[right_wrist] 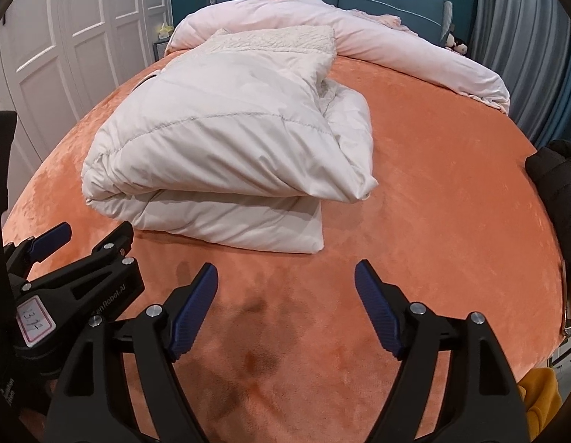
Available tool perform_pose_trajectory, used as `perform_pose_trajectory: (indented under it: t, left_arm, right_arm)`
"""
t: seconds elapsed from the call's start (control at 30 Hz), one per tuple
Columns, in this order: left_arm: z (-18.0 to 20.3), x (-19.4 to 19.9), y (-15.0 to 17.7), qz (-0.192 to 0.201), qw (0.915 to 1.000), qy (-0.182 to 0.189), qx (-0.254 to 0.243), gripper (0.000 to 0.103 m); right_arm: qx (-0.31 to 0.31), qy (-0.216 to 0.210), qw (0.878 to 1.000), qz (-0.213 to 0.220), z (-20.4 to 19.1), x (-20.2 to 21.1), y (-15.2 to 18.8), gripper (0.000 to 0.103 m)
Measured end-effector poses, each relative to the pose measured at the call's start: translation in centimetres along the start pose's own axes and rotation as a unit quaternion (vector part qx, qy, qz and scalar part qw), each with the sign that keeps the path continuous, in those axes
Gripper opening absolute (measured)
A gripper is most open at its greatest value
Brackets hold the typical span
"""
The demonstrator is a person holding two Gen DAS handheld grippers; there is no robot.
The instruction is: Fold large clothes
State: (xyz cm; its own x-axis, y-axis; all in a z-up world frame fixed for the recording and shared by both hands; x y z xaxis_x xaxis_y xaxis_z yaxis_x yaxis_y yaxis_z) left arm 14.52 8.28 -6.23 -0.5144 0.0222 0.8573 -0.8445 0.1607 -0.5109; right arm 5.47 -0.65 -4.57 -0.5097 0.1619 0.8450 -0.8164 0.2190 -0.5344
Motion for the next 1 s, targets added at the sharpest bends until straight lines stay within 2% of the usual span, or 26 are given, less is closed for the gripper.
perform_pose_trajectory:
  t: [0.73,0.9,1.0]
  left_arm:
    - [0.08,-0.27,0.16,0.001,1.0,-0.008,-0.002,0.072]
    - [0.15,0.33,0.07,0.023,0.9997,-0.012,-0.005,0.071]
    - [0.14,0.21,-0.2,0.012,0.9999,-0.004,-0.003,0.071]
  right_arm:
    - [0.0,0.0,1.0,-0.007,0.49,-0.73,0.14,0.076]
    - [-0.006,0.0,1.0,-0.006,0.43,-0.61,0.22,0.076]
    - [-0.007,-0.003,1.0,-0.006,0.51,-0.56,0.14,0.076]
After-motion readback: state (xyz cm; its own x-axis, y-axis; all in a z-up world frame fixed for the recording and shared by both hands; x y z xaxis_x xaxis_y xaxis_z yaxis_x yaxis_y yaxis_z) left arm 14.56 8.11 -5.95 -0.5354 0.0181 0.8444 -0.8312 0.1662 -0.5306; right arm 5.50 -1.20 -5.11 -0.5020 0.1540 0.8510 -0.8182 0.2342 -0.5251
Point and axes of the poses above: each gripper's, at about its wrist camera, not at the fingertips, and x roughly against the way its jaws point, z to its right, y to its underside, the point moved 4 cm from there along -x, roughly the way its jaws point, and after that the axes turned 7 degrees about -z, right-handed, at the moved point
